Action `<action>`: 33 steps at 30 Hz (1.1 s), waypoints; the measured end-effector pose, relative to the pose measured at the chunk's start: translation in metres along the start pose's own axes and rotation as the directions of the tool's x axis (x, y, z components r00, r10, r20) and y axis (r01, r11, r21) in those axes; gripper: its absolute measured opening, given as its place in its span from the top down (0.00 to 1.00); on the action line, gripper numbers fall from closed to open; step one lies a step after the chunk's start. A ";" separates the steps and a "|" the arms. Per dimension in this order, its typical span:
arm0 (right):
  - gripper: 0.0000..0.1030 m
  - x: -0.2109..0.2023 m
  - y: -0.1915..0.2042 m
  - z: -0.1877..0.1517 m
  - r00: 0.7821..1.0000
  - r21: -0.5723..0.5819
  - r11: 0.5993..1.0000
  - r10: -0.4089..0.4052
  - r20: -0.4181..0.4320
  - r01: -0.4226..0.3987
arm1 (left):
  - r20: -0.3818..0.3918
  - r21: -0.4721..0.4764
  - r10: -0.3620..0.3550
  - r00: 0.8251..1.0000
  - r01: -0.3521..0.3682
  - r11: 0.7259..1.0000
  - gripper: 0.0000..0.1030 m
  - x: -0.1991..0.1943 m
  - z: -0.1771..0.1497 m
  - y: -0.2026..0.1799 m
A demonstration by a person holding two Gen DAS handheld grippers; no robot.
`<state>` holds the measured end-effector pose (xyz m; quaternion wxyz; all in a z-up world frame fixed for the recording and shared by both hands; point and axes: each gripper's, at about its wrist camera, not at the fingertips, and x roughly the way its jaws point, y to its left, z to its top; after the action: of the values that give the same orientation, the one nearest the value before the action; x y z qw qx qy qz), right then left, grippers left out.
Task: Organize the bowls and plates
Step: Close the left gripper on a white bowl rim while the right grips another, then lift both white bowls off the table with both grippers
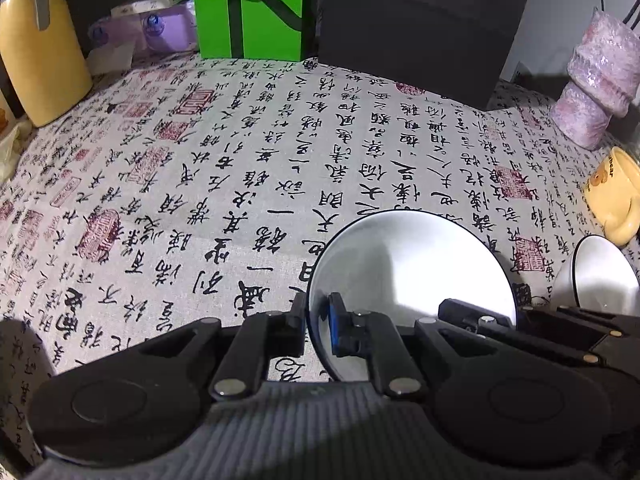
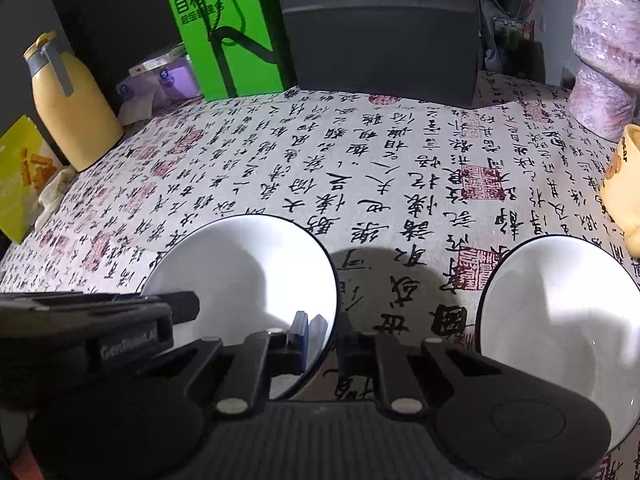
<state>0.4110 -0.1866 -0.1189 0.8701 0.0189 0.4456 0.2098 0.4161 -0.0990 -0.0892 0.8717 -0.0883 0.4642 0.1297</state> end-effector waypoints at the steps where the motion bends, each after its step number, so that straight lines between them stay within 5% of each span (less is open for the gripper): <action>1: 0.87 0.001 -0.001 0.000 1.000 0.005 1.000 0.005 0.000 -0.005 | 0.002 0.002 0.002 1.000 -0.002 1.000 0.89 0.001 0.001 -0.001; 33: 0.87 0.010 -0.004 0.008 0.999 -0.023 0.999 0.032 0.021 -0.031 | 0.019 -0.051 0.016 1.000 -0.015 0.999 0.89 0.003 0.000 0.000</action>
<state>0.4240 -0.1853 -0.1231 0.8715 0.0182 0.4336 0.2283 0.4174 -0.0983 -0.0920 0.8725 -0.1056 0.4531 0.1492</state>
